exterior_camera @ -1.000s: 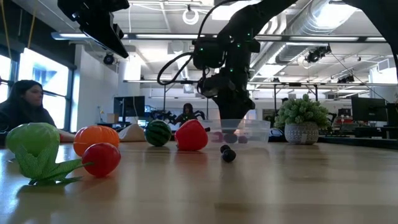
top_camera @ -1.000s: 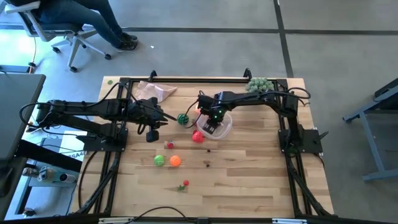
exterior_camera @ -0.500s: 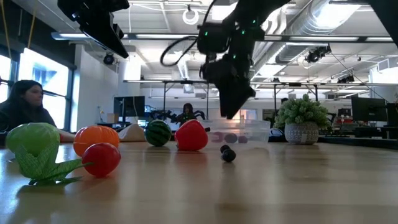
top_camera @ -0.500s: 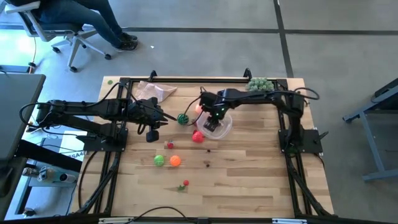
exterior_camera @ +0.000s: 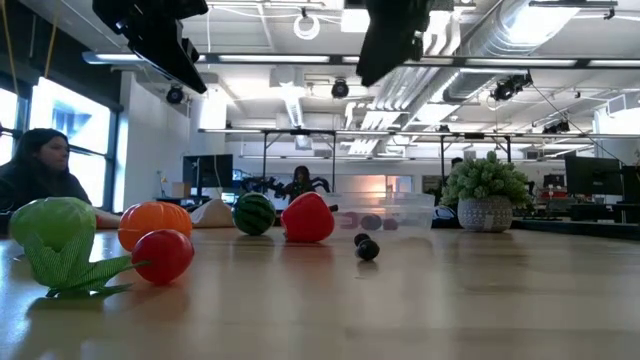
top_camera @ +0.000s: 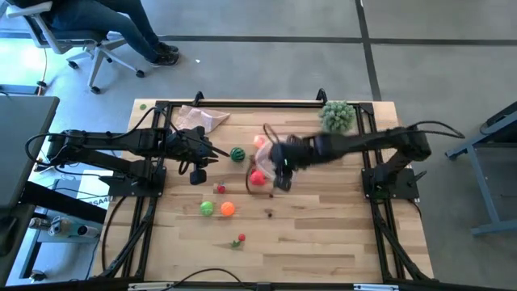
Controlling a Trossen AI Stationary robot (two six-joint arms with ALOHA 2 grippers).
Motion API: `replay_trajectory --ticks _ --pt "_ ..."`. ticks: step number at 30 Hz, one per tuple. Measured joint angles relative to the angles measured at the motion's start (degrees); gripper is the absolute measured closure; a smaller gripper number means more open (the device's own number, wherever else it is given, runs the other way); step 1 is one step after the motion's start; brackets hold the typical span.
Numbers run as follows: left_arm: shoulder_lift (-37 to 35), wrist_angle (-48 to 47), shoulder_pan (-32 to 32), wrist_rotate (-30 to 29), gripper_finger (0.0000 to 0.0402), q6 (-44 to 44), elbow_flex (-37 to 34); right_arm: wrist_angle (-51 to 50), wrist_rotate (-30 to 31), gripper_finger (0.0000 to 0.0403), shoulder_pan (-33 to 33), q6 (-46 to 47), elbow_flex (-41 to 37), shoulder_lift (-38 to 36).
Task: Pick and placing Produce into tupperware
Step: Put the blueberry into the transparent bin
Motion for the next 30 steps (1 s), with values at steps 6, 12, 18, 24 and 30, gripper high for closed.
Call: replay_trajectory --ticks 6,12,18,24,30 --pt "0.0 0.0 0.0 0.0 0.035 0.01 0.0 17.56 0.66 0.0257 10.74 11.01 -10.19 0.0" --pt "0.0 0.0 -0.01 0.02 0.035 0.0 0.0 33.58 5.88 0.0257 16.4 20.7 -23.42 0.04" --pt "0.02 0.0 -0.01 0.0 0.035 0.02 0.0 39.29 11.02 0.0257 18.15 15.29 -30.75 0.04" --pt "0.02 0.0 0.0 0.01 0.035 0.0 0.0 49.68 10.5 0.0257 17.58 13.08 -38.12 0.09" --pt "0.02 0.0 -0.01 0.0 0.035 0.02 0.0 58.64 6.39 0.0257 18.03 9.89 -42.79 1.57"
